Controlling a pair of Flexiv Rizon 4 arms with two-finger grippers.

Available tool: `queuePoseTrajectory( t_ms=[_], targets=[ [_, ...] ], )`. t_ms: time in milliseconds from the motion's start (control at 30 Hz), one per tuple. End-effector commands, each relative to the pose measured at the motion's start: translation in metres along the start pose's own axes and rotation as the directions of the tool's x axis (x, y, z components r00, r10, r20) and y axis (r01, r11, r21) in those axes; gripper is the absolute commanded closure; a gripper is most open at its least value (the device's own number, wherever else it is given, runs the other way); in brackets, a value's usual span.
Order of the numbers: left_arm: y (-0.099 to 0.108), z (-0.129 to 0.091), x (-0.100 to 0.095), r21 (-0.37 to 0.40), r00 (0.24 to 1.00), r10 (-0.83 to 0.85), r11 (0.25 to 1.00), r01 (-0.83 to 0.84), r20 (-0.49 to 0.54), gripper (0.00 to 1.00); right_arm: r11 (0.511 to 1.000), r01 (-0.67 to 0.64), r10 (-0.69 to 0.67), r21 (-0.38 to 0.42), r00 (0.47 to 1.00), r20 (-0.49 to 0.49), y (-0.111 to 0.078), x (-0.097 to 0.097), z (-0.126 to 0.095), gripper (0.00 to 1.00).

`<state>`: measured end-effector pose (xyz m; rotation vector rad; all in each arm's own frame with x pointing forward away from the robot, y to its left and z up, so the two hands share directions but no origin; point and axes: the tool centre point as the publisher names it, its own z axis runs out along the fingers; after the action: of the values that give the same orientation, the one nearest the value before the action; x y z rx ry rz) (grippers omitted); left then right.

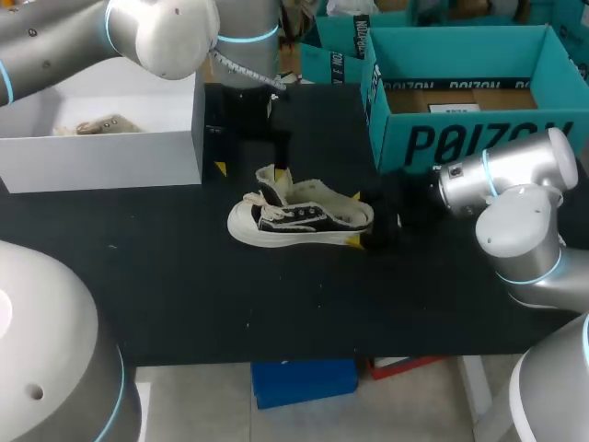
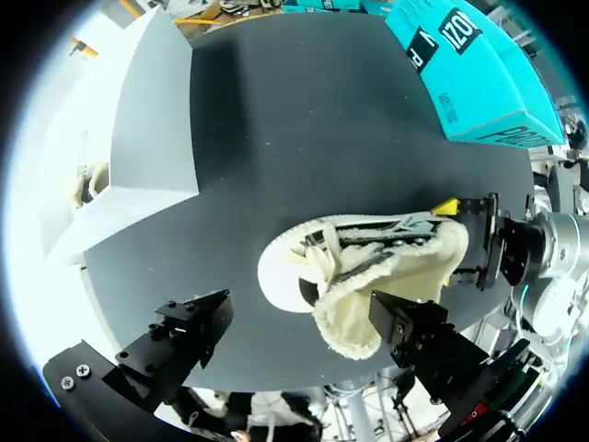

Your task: Take the shoe out of the shoebox, open the shoe tongue, remove and reinsert the insole, then place the shoe into the shoebox

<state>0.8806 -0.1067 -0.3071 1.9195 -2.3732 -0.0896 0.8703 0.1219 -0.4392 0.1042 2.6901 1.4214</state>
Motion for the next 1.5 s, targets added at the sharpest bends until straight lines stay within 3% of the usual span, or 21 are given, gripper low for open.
queuePoseTrajectory(
  t_ms=[33,267,533,867,1000,1033,1067,1100,1167,1500],
  targets=[
    [-0.008,-0.016,-0.005,-0.004,0.994,0.105,0.994,-0.105,-0.030,0.00,1.000,-0.002,0.002,0.002,1.000,0.002,-0.002,-0.001,0.003,1.00],
    [-0.014,-0.027,0.012,0.029,0.926,0.376,0.926,-0.375,-0.028,0.00,1.000,-0.002,0.002,0.002,1.000,0.002,-0.002,-0.001,0.003,1.00],
    [-0.016,-0.036,0.037,0.055,0.714,0.684,0.726,-0.685,-0.149,0.00,1.000,-0.002,0.002,0.002,1.000,0.002,-0.002,-0.001,0.003,1.00],
    [-0.014,-0.043,0.061,0.091,0.425,0.890,0.443,-0.892,-0.166,0.00,1.000,-0.002,0.002,0.002,1.000,0.002,-0.002,-0.001,0.003,1.00],
    [-0.013,-0.042,0.065,0.090,0.375,0.915,0.390,-0.916,-0.147,0.00,1.000,-0.002,0.002,0.002,1.000,0.002,-0.002,-0.001,0.003,1.00],
    [-0.013,-0.041,0.066,0.091,0.361,0.921,0.375,-0.922,-0.146,0.05,1.000,-0.002,0.002,0.002,1.000,0.002,-0.002,-0.001,0.003,1.00],
    [-0.013,-0.040,0.066,0.091,0.343,0.927,0.359,-0.929,-0.155,0.71,1.000,-0.002,0.002,0.002,1.000,0.002,-0.002,-0.001,0.003,1.00],
    [-0.012,-0.038,0.065,0.090,0.321,0.933,0.338,-0.937,-0.160,1.00,1.000,-0.002,0.002,0.002,1.000,0.002,-0.002,-0.001,0.003,1.00],
    [-0.010,-0.035,0.064,0.083,0.266,0.948,0.284,-0.955,-0.174,1.00,1.000,-0.002,0.002,0.002,1.000,0.002,-0.002,-0.001,0.003,1.00],
    [-0.010,-0.035,0.064,0.083,0.266,0.948,0.284,-0.955,-0.174,1.00,1.000,-0.002,0.002,0.002,1.000,0.002,-0.002,-0.001,0.003,1.00]
  ],
)
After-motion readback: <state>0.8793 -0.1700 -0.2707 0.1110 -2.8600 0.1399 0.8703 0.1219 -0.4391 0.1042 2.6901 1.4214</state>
